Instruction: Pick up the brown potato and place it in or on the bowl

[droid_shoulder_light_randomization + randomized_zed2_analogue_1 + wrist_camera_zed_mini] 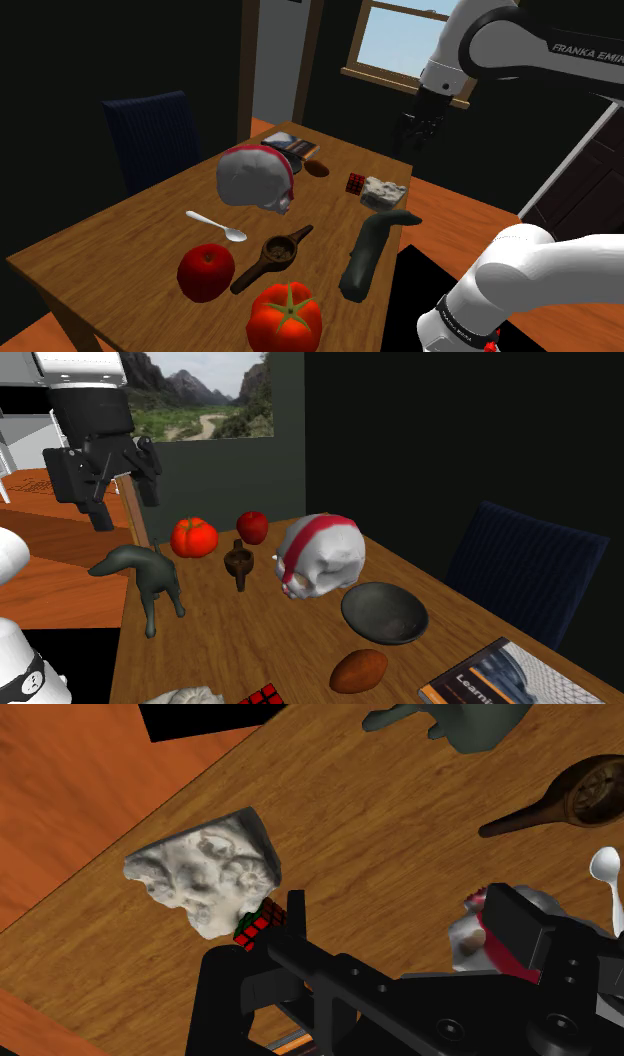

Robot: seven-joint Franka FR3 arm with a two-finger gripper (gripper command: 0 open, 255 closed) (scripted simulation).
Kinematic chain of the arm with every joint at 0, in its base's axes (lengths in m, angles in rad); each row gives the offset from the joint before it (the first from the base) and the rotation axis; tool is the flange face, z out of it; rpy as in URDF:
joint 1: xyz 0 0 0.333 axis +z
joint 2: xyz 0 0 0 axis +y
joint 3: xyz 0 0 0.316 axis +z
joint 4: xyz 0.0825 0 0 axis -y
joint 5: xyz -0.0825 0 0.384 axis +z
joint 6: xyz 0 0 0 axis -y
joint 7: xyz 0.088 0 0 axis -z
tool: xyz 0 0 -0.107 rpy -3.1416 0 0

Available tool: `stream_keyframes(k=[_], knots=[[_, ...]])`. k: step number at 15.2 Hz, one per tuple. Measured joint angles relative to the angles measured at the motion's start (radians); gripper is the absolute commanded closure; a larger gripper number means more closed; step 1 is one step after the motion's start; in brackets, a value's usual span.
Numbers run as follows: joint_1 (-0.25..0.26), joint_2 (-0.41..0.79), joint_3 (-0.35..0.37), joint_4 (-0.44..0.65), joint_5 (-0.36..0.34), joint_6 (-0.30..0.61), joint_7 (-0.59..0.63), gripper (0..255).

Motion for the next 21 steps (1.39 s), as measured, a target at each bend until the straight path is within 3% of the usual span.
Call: stream_keyframes(k=[3, 11, 21], knots=[[-0.001, 0.025, -0.012, -0.013, -0.002, 0.04, -0.016, 0], [0.0, 0.271, -0.085, 0.005, 0.004, 0.286, -0.122, 0], [0.02, 0.648, -0.156, 0.16, 0.088, 0.52, -0.278, 0]])
